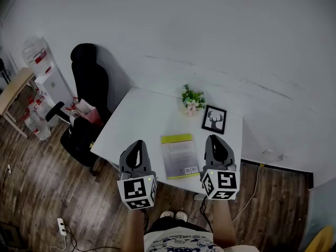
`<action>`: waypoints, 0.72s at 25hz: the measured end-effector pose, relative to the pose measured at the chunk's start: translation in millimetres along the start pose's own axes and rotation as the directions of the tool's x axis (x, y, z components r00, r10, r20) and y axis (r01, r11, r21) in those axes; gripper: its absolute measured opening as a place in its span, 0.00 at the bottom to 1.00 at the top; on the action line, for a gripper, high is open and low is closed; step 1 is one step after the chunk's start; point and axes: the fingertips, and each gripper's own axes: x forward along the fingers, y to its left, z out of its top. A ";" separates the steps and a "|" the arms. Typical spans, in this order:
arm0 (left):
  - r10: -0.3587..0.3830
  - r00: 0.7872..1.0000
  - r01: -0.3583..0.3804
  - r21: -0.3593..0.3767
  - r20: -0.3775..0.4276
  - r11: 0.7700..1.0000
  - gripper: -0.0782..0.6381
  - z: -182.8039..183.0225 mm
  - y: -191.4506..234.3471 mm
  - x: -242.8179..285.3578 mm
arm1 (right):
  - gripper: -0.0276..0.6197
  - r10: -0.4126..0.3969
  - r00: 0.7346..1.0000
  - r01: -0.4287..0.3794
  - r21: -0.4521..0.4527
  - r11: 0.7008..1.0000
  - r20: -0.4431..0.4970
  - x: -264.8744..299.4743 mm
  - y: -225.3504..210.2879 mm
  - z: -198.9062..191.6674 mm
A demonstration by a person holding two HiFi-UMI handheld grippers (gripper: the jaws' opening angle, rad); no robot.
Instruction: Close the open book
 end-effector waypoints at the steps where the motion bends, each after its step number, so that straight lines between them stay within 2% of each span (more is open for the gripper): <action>1: 0.001 1.000 -0.001 0.000 0.001 1.000 0.14 0.2 0.1 0.1 | 0.11 0.001 1.000 -0.001 -0.002 1.000 0.000 0.0 0.0 0.2; 18: -0.001 1.000 0.001 -0.003 0.003 1.000 0.14 -0.7 -0.6 1.4 | 0.10 -0.013 1.000 0.013 -0.009 1.000 0.004 -2.0 -3.9 0.4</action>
